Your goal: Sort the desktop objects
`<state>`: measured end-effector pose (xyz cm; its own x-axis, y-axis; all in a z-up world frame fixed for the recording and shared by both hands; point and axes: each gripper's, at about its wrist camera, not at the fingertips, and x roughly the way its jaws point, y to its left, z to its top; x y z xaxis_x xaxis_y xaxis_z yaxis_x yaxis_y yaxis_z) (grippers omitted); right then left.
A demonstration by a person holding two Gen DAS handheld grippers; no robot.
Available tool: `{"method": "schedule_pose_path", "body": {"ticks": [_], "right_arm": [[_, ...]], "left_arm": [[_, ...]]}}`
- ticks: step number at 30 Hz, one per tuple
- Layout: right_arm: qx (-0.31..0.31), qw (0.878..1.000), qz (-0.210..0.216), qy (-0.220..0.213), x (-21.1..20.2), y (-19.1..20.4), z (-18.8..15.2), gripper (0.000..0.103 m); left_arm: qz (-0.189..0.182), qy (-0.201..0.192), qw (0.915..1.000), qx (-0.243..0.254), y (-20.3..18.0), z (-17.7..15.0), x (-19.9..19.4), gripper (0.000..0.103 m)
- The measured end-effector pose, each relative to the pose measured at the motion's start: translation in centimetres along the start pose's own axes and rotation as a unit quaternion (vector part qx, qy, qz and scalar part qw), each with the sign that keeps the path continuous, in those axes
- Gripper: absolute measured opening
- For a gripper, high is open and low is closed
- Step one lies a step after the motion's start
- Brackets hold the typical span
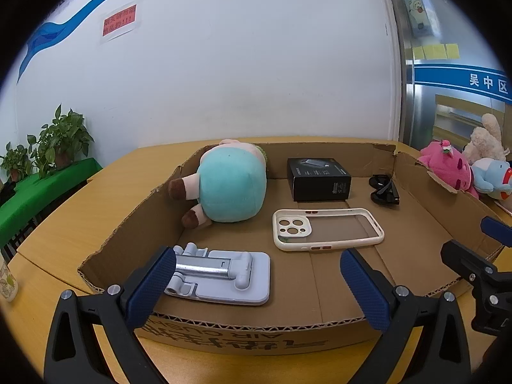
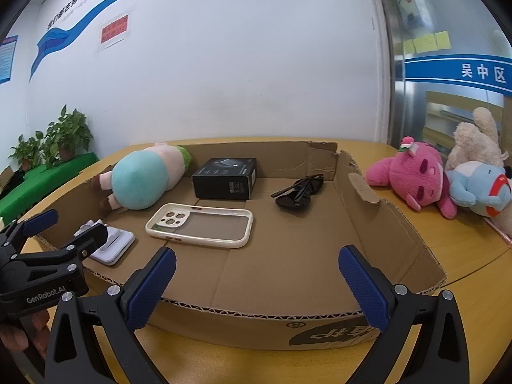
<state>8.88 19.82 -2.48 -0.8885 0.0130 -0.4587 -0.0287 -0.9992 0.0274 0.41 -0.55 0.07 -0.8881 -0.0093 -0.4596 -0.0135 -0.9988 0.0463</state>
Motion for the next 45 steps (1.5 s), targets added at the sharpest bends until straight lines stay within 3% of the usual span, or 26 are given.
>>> {"method": "schedule_pose_path", "body": {"ticks": [4, 6, 8, 12, 15, 18, 21, 23, 30, 38, 45], "right_arm": [[-0.010, 1.000, -0.012, -0.016, -3.4, -2.0, 0.6, 0.103], [0.017, 0.999, -0.015, -0.023, -6.1, -5.3, 1.3, 0.103], [0.038, 0.998, -0.045, -0.015, -7.5, -8.8, 1.6, 0.103], [0.081, 0.986, -0.129, 0.073, -6.5, -16.9, 0.2, 0.103], [0.146, 0.966, -0.157, 0.146, -4.9, -22.5, -2.3, 0.103], [0.148, 0.951, -0.184, 0.199, -3.0, -25.1, -4.6, 0.103], [0.135, 0.942, -0.195, 0.238, -1.2, -25.8, -5.7, 0.103], [0.139, 0.944, -0.184, 0.234, -1.1, -25.9, -5.8, 0.103], [0.125, 0.954, -0.154, 0.225, 0.5, -26.4, -5.4, 0.103], [0.083, 0.964, -0.106, 0.230, 2.4, -26.3, -4.6, 0.103], [0.080, 0.964, -0.104, 0.230, 2.5, -26.1, -4.6, 0.103]], "left_arm": [[-0.002, -0.016, 0.9996, -0.022, 1.9, 1.6, -3.5, 0.102], [0.008, -0.004, 0.9994, -0.033, 3.9, 2.4, -5.1, 0.102], [0.031, 0.012, 0.9988, -0.037, 6.1, 2.4, -5.9, 0.102], [0.073, 0.094, 0.9920, -0.040, 10.4, 0.6, -4.6, 0.102], [0.096, 0.135, 0.9855, -0.036, 13.0, -1.9, -3.6, 0.102], [0.103, 0.180, 0.9773, -0.044, 15.0, -4.2, -2.1, 0.102], [0.109, 0.213, 0.9697, -0.048, 16.1, -5.9, -0.8, 0.102], [0.104, 0.231, 0.9663, -0.049, 16.2, -6.6, 0.2, 0.103], [0.049, 0.229, 0.9697, -0.070, 16.4, -6.3, 1.9, 0.103], [0.047, 0.230, 0.9695, -0.072, 17.9, -5.6, 3.2, 0.103], [0.047, 0.230, 0.9694, -0.071, 18.1, -5.5, 3.3, 0.103]]}}
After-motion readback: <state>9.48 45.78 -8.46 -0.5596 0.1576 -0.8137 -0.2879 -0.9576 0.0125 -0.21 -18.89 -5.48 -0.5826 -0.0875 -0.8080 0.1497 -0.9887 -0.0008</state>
